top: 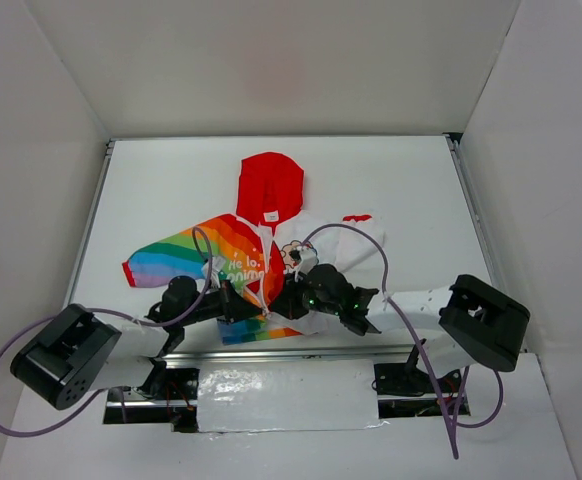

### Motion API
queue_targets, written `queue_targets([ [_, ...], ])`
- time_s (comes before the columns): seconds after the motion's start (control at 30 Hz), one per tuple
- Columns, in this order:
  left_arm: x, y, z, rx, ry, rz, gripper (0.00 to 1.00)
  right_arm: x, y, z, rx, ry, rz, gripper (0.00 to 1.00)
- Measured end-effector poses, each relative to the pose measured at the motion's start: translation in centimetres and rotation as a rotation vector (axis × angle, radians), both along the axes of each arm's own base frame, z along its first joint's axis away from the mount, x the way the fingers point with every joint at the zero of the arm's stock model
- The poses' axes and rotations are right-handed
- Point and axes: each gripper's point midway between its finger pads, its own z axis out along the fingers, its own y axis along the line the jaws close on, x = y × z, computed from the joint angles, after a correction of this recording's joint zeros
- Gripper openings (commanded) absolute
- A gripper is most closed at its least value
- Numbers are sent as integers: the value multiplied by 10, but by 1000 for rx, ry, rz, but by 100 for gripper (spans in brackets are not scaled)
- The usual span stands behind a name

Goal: Zip up the jacket

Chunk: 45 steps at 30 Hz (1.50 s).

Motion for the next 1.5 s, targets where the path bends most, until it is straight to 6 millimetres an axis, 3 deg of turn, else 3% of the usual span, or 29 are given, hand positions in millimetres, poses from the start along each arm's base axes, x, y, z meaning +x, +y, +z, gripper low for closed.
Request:
queue_targets([
  [0.43, -7, -7, 25, -64, -66, -50, 0, 6, 15, 18, 47, -8, 13, 33],
  [0.63, -10, -4, 27, -49, -87, -47, 0, 7, 15, 19, 46, -7, 8, 49],
  [0.9, -12, -5, 18, -33, -54, -55, 0, 7, 14, 26, 60, -13, 2, 92],
  [1.03, -11, -6, 18, -34, -55, -57, 0, 7, 13, 36, 80, -24, -1, 94],
  [1.07, -11, -6, 18, -35, -57, -58, 0, 7, 12, 38, 85, -27, -1, 100],
  [1.27, -12, -7, 19, -38, -60, -62, 0, 4, 2, 48, 106, -39, -26, 100],
  [1.5, -14, -8, 20, -42, -61, -75, 0, 0, -16, 32, 84, 6, -88, 100],
])
